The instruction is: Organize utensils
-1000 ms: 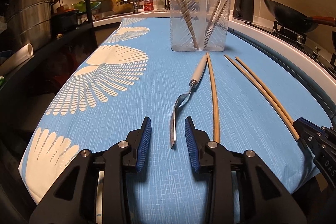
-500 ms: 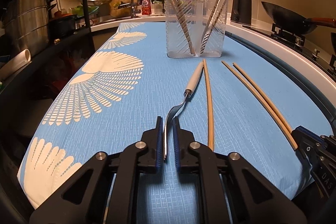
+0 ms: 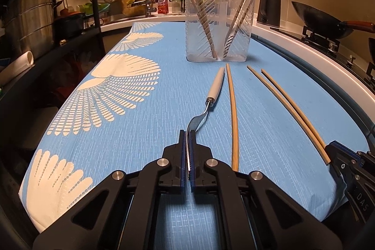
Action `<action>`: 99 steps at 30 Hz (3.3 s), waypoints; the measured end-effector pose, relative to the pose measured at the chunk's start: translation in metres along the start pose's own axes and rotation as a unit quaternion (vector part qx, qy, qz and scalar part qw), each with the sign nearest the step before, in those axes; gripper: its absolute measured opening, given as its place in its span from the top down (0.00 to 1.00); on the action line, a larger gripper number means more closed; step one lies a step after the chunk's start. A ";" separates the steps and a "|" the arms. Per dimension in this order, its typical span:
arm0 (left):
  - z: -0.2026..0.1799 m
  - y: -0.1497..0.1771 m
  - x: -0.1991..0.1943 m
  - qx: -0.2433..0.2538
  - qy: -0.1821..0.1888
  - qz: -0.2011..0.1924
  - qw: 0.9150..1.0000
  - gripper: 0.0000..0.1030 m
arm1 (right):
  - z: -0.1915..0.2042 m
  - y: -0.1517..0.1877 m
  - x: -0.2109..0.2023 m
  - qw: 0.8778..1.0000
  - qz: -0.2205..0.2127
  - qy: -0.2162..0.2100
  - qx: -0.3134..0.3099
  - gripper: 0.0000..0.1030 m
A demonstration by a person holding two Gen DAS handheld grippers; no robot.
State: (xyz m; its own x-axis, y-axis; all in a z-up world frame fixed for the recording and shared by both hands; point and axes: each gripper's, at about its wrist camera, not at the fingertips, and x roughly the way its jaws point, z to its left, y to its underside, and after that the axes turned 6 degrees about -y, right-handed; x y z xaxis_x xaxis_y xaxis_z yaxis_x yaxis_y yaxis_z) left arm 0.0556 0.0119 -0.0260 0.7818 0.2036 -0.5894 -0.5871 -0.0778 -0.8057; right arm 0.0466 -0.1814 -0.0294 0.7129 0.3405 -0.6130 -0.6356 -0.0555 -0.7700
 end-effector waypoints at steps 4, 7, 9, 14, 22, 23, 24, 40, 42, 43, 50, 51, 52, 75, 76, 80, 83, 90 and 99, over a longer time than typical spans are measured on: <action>0.001 0.002 0.002 -0.003 0.001 0.006 1.000 0.97 | 0.000 0.001 -0.001 1.000 -0.001 0.000 -0.001 0.94; 0.001 0.002 0.003 -0.005 0.003 0.007 1.000 0.97 | 0.002 0.002 -0.001 1.000 -0.003 0.004 -0.005 0.94; 0.002 0.001 0.002 -0.007 0.003 0.006 1.000 0.97 | 0.002 0.003 -0.001 1.000 -0.004 0.005 -0.007 0.94; 0.004 -0.003 -0.004 -0.010 0.000 -0.007 1.000 0.97 | -0.001 0.000 -0.004 1.000 -0.001 0.008 -0.003 0.95; 0.015 -0.013 -0.027 -0.016 -0.008 -0.048 0.999 0.97 | 0.002 -0.014 -0.034 0.999 -0.038 0.023 -0.019 0.95; 0.017 -0.015 -0.031 -0.018 -0.009 -0.056 0.998 0.98 | 0.003 -0.017 -0.038 0.998 -0.044 0.026 -0.024 0.95; 0.019 -0.017 -0.035 -0.020 -0.010 -0.063 0.998 0.98 | 0.003 -0.019 -0.042 0.998 -0.049 0.027 -0.027 0.95; 0.039 -0.045 -0.075 -0.041 -0.014 -0.150 0.988 0.98 | 0.011 -0.061 -0.102 0.989 -0.132 0.025 -0.058 0.95; 0.041 -0.048 -0.077 -0.044 -0.012 -0.153 0.987 0.98 | 0.012 -0.067 -0.107 0.988 -0.140 0.022 -0.060 0.95; 0.041 -0.050 -0.079 -0.045 -0.012 -0.153 0.987 0.98 | 0.013 -0.071 -0.109 0.988 -0.144 0.019 -0.061 0.95; 0.044 -0.074 -0.082 -0.035 0.004 -0.135 0.990 0.98 | 0.018 -0.095 -0.116 0.988 -0.141 0.008 -0.068 0.95; 0.044 -0.077 -0.082 -0.032 0.004 -0.132 0.991 0.98 | 0.019 -0.098 -0.115 0.988 -0.137 0.007 -0.068 0.95; 0.045 -0.081 -0.082 -0.028 0.004 -0.129 0.991 0.98 | 0.020 -0.102 -0.115 0.989 -0.134 0.006 -0.068 0.95; 0.048 -0.186 -0.090 0.051 0.045 -0.076 0.995 0.98 | 0.036 -0.214 -0.108 0.987 -0.135 -0.041 -0.074 0.95; 0.047 -0.195 -0.089 0.053 0.049 -0.075 0.995 0.98 | 0.035 -0.220 -0.107 0.986 -0.139 -0.045 -0.074 0.95; 0.043 -0.230 -0.087 0.056 0.062 -0.077 0.993 0.98 | 0.036 -0.251 -0.101 0.983 -0.155 -0.059 -0.075 0.95; 0.037 -0.255 -0.088 0.058 0.070 -0.088 0.992 0.98 | 0.041 -0.279 -0.099 0.980 -0.171 -0.068 -0.079 0.95; 0.018 -0.317 -0.075 0.070 0.063 -0.117 0.989 0.98 | 0.053 -0.341 -0.094 0.967 -0.232 -0.079 -0.070 0.95; -0.020 -0.345 0.001 0.129 0.048 -0.078 0.987 0.98 | 0.036 -0.367 -0.023 0.971 -0.224 -0.066 -0.049 0.95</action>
State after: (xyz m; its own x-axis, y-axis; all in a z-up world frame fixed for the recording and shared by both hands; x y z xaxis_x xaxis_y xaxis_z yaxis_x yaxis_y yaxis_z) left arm 0.2637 0.0198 0.2503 0.8762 0.0980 -0.4718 -0.4817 0.2015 -0.8528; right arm 0.2531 -0.1350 0.2739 0.8630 0.4685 -0.1890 -0.2340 0.0393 -0.9714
